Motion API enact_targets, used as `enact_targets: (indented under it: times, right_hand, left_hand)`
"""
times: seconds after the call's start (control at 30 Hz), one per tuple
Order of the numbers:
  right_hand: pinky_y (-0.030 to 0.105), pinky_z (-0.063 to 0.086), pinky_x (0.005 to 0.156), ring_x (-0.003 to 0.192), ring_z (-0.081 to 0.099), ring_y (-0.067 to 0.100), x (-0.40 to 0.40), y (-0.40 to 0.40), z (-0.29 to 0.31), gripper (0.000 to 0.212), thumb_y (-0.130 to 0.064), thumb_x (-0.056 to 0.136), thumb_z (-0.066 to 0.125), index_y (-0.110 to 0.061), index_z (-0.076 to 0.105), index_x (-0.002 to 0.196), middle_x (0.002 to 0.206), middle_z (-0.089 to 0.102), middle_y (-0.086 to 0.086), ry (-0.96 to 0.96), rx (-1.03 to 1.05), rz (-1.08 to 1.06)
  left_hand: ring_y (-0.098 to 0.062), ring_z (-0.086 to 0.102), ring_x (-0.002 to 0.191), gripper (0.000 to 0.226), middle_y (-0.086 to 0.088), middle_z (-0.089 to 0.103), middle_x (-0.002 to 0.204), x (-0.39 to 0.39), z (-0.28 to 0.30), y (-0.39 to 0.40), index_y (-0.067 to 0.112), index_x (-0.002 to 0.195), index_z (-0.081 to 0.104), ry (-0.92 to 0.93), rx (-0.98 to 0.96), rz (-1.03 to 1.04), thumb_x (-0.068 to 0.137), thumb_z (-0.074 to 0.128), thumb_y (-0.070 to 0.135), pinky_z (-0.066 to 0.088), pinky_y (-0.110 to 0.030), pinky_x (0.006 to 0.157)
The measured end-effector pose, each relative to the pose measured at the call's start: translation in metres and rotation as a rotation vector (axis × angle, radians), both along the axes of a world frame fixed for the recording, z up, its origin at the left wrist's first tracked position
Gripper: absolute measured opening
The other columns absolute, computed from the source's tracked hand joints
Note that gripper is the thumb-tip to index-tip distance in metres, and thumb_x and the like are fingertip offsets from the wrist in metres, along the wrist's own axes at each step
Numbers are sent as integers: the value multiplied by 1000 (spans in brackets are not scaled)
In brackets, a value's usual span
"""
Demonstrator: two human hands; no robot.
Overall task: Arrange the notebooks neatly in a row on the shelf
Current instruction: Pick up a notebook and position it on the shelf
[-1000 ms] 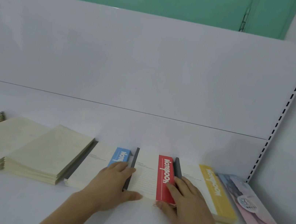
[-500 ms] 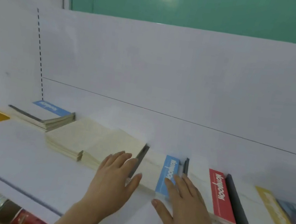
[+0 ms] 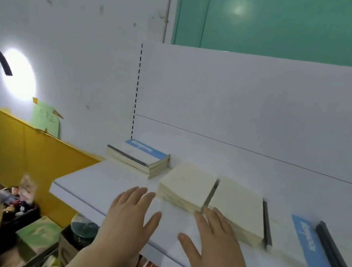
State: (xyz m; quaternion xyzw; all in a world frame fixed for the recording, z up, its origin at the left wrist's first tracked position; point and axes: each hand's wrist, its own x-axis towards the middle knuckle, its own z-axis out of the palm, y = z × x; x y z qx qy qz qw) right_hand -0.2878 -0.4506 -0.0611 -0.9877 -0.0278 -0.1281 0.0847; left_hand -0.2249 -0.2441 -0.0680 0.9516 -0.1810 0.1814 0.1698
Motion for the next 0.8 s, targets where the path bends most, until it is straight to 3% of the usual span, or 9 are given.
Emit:
enact_targets:
  times: [0.07, 0.23, 0.43, 0.53, 0.7, 0.8]
  right_hand:
    - [34, 1, 121, 148, -9, 13, 17, 29, 1, 79, -73, 88, 11, -30, 9, 154, 162, -1, -8, 9, -3, 10]
    - [33, 5, 120, 148, -3, 14, 71, 77, 5, 75, -69, 91, 14, -28, 13, 154, 161, 7, -7, -26, -31, 57]
    - [35, 14, 120, 147, 10, 19, 160, 108, 3, 91, -74, 81, -4, -22, 18, 152, 159, 18, 0, -71, -79, 63]
    - [36, 22, 117, 144, 17, 20, 202, 117, 2, 84, -68, 85, 1, -20, 23, 151, 156, 25, 1, -100, -86, 62]
    - [39, 18, 119, 147, 9, 23, 260, 126, -2, 66, -55, 99, 25, -17, 16, 152, 160, 13, 4, -56, -82, 15]
    - [40, 26, 116, 144, 20, 25, 281, 131, -11, 62, -51, 99, 26, -14, 26, 149, 156, 25, 6, -18, -95, -33]
  left_hand:
    - [-13, 22, 148, 61, 10, 31, 158, 10, -2, 28, 30, 151, 34, 15, -5, 10, 99, 28, 62, 20, -33, 121]
    - [-13, 18, 149, 61, 10, 26, 160, 45, -5, 72, 31, 153, 29, 41, -37, 56, 100, 29, 61, 17, -32, 122]
    - [-14, 15, 151, 64, 9, 21, 163, 114, -7, 101, 32, 155, 24, 72, -1, 95, 99, 29, 63, 14, -33, 123]
    - [-15, 15, 151, 64, 9, 21, 163, 149, -5, 111, 31, 155, 23, 71, 40, 91, 99, 30, 62, 14, -33, 123]
    - [-13, 15, 150, 64, 11, 23, 161, 207, -5, 114, 31, 154, 23, 64, 14, 50, 98, 35, 61, 17, -33, 122]
    - [-14, 11, 151, 67, 10, 20, 163, 235, -11, 115, 31, 155, 19, 83, 46, 5, 98, 33, 62, 16, -34, 124]
